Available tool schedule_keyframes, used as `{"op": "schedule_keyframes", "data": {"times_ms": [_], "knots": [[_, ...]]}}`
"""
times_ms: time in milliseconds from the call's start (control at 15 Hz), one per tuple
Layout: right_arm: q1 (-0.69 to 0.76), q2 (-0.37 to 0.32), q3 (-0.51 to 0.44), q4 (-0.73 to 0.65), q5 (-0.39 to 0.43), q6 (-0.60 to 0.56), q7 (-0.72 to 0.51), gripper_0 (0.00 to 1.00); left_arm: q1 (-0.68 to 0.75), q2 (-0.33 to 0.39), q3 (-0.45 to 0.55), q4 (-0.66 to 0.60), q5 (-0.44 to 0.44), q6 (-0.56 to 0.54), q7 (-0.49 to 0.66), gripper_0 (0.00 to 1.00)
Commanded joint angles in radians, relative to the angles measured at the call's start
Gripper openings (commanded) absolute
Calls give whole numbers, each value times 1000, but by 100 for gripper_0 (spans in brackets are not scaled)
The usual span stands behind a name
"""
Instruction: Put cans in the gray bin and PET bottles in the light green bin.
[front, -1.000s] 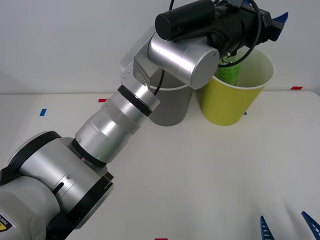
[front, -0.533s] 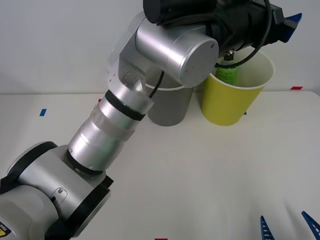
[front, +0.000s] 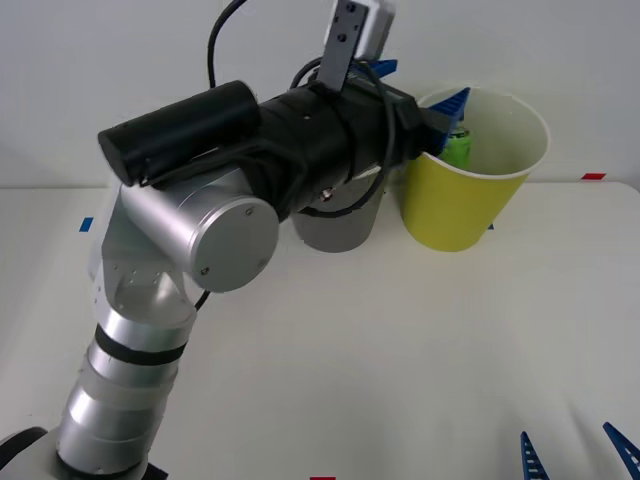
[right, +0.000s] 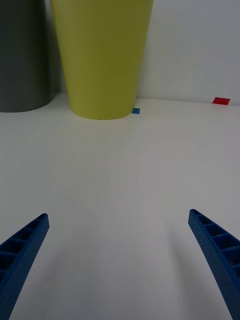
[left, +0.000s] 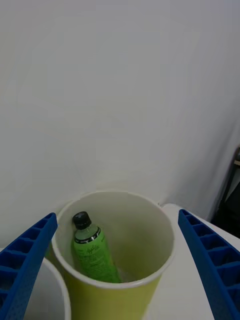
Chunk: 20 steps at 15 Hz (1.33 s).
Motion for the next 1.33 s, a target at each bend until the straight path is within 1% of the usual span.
{"op": "schedule_keyframes", "data": {"times_ms": [67,267,400,667,933,1067,1267,1333], "knots": [[0,0,0,0,0,0,0,97,158,74,47,-132,-10,0,-9,81],[0,0,0,0,0,0,0,97,333,106,100,-238,-19,2,-17,81],[0,0,0,0,0,0,0,97,461,111,119,-319,-26,0,-19,81],[0,0,0,0,0,0,0,97,681,123,123,-457,-19,2,-19,81],[0,0,0,0,0,0,0,97,818,134,133,-500,-17,-2,-23,81],[0,0,0,0,0,0,0,97,882,114,139,-502,-19,-17,-25,81],[0,0,0,0,0,0,0,97,919,120,165,-500,-13,-20,-37,81],[0,0,0,0,0,0,0,97,927,122,174,-499,-6,-38,-43,81]]}}
